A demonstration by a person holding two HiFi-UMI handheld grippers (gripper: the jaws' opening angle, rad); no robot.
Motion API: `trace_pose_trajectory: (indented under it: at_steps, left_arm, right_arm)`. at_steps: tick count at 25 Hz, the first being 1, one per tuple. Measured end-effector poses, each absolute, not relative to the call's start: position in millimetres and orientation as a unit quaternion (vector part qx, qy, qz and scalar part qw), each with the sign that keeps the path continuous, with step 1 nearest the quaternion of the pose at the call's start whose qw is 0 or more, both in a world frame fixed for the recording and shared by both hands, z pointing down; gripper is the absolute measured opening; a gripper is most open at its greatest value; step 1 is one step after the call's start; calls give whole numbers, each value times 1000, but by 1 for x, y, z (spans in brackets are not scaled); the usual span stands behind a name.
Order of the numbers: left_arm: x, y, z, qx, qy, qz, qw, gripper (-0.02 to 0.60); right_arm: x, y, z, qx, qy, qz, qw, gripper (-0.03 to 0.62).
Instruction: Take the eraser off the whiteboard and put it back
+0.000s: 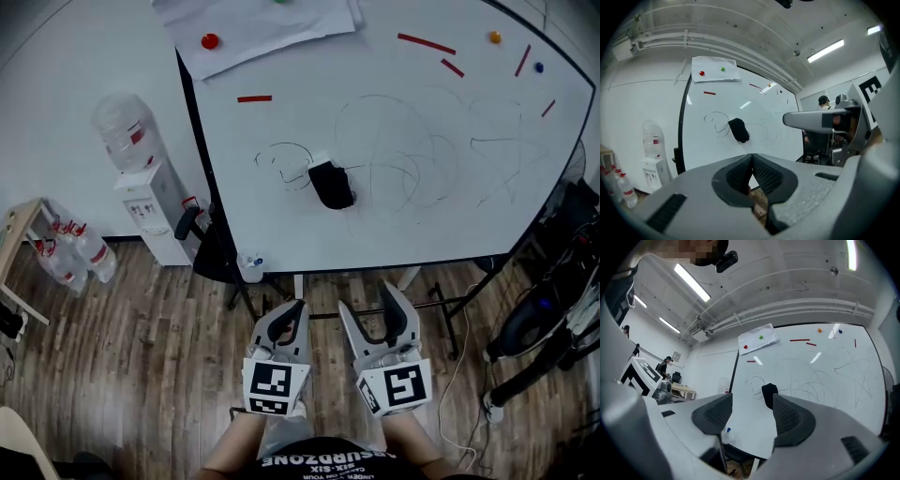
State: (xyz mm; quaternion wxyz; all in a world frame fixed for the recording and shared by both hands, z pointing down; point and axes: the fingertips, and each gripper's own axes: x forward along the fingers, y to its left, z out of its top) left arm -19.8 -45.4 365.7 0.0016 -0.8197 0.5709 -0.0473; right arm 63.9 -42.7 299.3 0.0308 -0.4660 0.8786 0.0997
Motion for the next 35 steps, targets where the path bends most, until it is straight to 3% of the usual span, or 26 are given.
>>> trace_pose_trajectory:
  at_steps: [35]
  left_arm:
    - [-85, -161, 377, -838, 542, -58, 0, 8]
  right_arm:
    - [7, -193, 298, -521, 843, 132, -7, 262]
